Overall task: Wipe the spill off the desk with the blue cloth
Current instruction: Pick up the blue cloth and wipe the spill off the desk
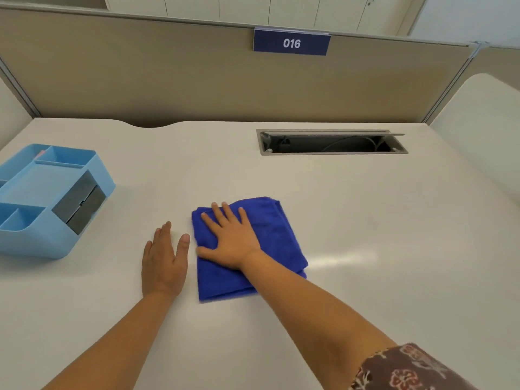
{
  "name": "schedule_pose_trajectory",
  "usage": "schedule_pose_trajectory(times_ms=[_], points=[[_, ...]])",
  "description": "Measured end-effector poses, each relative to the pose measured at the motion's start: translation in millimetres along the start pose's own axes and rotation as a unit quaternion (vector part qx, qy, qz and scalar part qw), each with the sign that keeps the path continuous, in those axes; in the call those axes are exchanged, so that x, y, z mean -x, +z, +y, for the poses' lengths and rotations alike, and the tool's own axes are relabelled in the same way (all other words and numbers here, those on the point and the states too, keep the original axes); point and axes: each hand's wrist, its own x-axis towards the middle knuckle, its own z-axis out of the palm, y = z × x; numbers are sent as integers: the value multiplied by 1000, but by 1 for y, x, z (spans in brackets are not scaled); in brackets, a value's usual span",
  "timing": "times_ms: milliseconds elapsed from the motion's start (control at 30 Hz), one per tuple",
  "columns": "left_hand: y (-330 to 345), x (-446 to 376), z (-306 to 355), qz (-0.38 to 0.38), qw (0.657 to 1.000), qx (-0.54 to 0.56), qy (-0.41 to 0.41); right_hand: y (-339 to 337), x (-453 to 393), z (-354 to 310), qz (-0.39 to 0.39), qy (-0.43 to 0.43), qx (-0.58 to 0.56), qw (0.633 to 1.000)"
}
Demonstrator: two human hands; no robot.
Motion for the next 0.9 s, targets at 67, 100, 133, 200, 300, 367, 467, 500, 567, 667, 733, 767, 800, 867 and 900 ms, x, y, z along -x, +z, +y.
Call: schedule_pose_trajectory(times_ms=[67,100,133,200,300,367,467,500,567,667,733,767,800,867,900], points=[[-1,0,-1,-6,999,33,-25,5,20,-11,-2,-28,-4,1000],[-1,0,0,-11,998,42,-35,7,32,-14,-1,-40,-8,999],[-2,-1,0,-17,998,39,-41,9,44,-15,1,-53,-10,999],[-2,-1,0,-26,998,22,-49,13,71,-11,-2,-76,-7,997],[-1,-1,-1,-32,998,7,-49,12,107,17,-12,-82,-17,996],[-1,-1,-2,-34,998,4,-48,7,120,46,-11,-56,-14,998],[0,-1,-2,-31,999,1,-43,-3,127,95,0,26,-7,1000],[-1,-1,-1,-29,999,3,-45,-6,126,111,4,55,-6,998],[0,-1,1,-29,998,3,-48,-12,123,138,5,103,-1,995],[-1,-1,2,-25,999,-2,-41,-15,119,151,3,138,4,990],[-2,-1,2,-28,999,-1,-41,-17,119,146,5,144,18,989],[-1,0,2,-29,999,-3,-40,-18,121,143,17,156,19,987],[-1,0,2,-28,999,-6,-38,-19,123,139,41,181,11,983],[-2,-1,4,-23,999,-12,-37,-19,127,129,107,281,-31,953],[-2,-1,5,-21,999,-15,-36,-20,127,124,134,349,-59,926]])
